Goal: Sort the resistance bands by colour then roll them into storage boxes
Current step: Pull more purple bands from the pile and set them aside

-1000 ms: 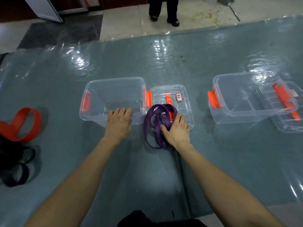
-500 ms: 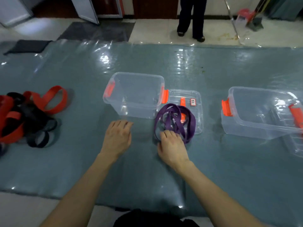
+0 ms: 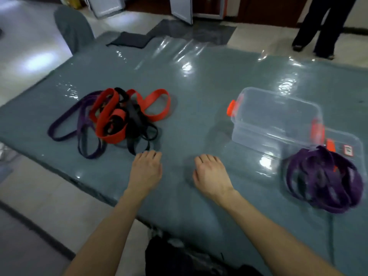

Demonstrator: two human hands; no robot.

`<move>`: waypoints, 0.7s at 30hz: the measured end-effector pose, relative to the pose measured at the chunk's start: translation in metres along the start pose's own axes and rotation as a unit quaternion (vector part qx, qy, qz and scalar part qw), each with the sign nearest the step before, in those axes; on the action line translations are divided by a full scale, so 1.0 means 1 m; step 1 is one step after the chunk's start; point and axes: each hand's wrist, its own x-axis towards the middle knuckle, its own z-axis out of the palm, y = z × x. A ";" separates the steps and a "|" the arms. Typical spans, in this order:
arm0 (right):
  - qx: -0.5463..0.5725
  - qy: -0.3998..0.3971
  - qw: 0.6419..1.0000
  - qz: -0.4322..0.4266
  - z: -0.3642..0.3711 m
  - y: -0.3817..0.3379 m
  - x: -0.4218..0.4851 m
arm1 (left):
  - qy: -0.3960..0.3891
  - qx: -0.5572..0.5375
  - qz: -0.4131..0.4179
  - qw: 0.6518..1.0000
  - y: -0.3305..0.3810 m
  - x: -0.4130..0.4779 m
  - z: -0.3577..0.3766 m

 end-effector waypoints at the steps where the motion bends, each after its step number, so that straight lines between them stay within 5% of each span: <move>1: 0.000 -0.009 1.000 0.000 0.010 -0.021 0.019 | 0.009 -0.005 -0.002 1.000 -0.029 0.002 0.003; 13: 0.027 -0.074 0.994 -0.075 0.081 -0.245 0.262 | -0.068 -0.027 -0.163 0.984 -0.337 0.029 0.009; 21: -0.010 -0.143 0.989 -0.031 0.144 -0.225 0.295 | -0.156 -0.079 -0.306 0.936 -0.409 0.067 0.053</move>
